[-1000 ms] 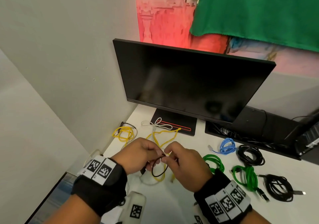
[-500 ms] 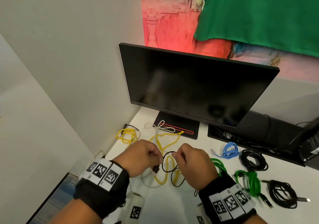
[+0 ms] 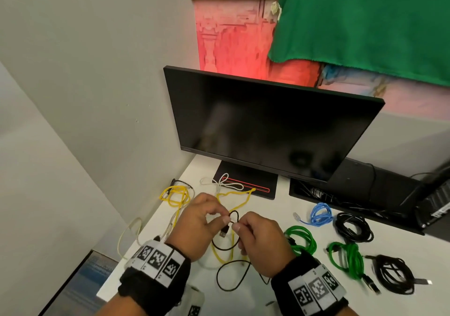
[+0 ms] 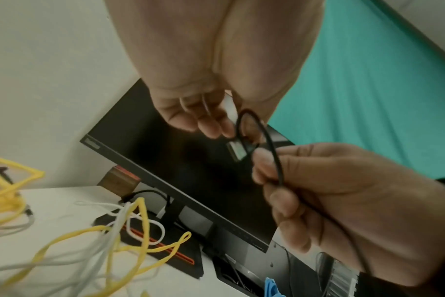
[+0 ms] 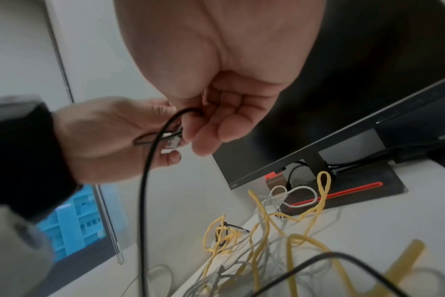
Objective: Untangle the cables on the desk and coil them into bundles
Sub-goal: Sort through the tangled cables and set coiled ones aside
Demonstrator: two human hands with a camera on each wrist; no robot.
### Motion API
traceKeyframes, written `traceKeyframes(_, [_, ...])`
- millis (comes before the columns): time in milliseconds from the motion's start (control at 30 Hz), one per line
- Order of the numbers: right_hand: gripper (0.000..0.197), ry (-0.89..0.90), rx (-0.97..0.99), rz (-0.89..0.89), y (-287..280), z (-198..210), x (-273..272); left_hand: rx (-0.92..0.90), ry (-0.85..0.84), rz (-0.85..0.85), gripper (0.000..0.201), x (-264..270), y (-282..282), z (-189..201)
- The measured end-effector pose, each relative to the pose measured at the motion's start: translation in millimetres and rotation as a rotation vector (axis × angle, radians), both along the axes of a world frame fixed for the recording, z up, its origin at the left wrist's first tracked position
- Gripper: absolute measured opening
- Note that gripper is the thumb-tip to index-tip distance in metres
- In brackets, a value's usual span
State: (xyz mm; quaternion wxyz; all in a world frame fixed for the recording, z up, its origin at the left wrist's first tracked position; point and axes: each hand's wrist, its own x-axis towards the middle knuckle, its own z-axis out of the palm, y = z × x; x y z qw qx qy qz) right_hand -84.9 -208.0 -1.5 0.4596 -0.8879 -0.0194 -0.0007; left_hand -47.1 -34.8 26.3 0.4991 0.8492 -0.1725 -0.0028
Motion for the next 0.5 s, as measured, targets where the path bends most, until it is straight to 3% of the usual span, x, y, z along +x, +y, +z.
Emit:
traceKeyframes(67, [0.022,-0.030,0.028,-0.009,-4,-2,-2,-0.044,0.063,-0.002,0.028,-2,5,-8])
traceKeyframes(200, [0.021,-0.075,0.026,0.040,-9,-7,-6,-0.294,0.400,0.003,0.009,-8,12,-15])
traceKeyframes(267, [0.020,-0.082,-0.010,0.096,-13,-8,-6,-0.360,0.565,-0.072,0.028,-10,14,-16])
traceKeyframes(333, [0.022,-0.085,-0.054,0.146,-18,-6,-4,-0.284,0.584,-0.134,0.043,-12,13,-15])
traceKeyframes(500, [0.024,-0.102,-0.065,0.213,-20,0,-2,-0.271,0.601,-0.133,0.034,-10,10,-9])
